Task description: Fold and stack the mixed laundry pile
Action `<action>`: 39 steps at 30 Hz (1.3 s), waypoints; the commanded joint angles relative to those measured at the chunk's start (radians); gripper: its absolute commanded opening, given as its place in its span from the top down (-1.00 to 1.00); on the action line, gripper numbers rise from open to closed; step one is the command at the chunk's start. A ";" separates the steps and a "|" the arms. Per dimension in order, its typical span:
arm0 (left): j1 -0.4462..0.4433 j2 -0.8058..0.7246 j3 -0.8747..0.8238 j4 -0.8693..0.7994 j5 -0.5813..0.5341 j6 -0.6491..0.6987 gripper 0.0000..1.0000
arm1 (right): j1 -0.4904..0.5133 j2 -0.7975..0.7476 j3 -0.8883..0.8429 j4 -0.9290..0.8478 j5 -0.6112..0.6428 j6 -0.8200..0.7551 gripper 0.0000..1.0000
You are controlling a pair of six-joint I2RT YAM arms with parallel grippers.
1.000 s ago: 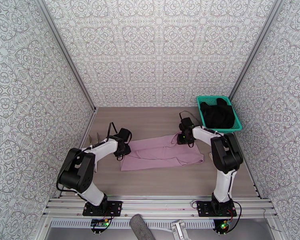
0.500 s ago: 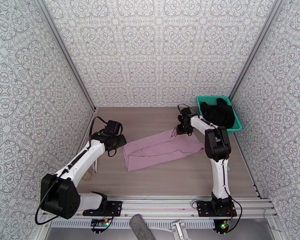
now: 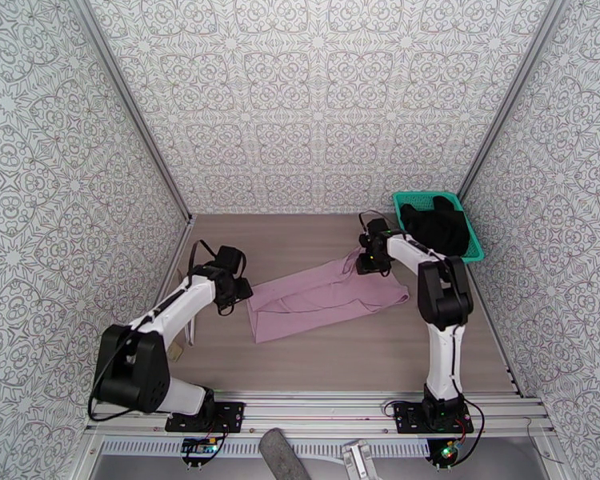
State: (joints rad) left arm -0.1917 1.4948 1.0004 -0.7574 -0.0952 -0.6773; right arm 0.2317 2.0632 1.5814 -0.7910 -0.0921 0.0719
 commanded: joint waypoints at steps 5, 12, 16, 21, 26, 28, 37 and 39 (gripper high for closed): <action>0.017 -0.014 0.048 0.038 0.048 0.014 -0.23 | -0.008 -0.161 -0.185 0.026 0.044 0.029 -0.10; 0.059 -0.038 0.053 0.010 0.069 0.048 -0.28 | -0.009 -0.008 -0.143 0.019 0.092 -0.017 -0.05; 0.078 -0.003 0.060 0.015 0.114 0.072 -0.31 | -0.014 0.049 -0.097 -0.004 0.116 -0.043 0.00; 0.074 0.103 0.104 0.038 0.164 0.087 -0.27 | -0.019 0.046 -0.096 0.001 0.106 -0.044 0.00; 0.073 0.208 0.158 0.086 0.185 0.088 -0.23 | -0.019 0.019 -0.120 0.007 0.078 -0.036 0.01; 0.073 0.257 0.186 0.078 0.193 0.090 -0.19 | -0.019 -0.012 -0.138 0.007 0.061 -0.030 0.01; 0.059 0.374 0.195 0.103 0.206 0.102 -0.10 | 0.147 -0.330 -0.289 -0.010 0.061 0.034 -0.04; 0.059 0.394 0.193 0.115 0.206 0.104 -0.05 | 0.247 -0.388 -0.314 -0.010 0.073 0.073 -0.06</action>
State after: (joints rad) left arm -0.1280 1.8572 1.1820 -0.6720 0.0940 -0.5964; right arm 0.3641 1.7599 1.2984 -0.7830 -0.0219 0.0830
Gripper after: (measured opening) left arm 0.534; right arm 0.529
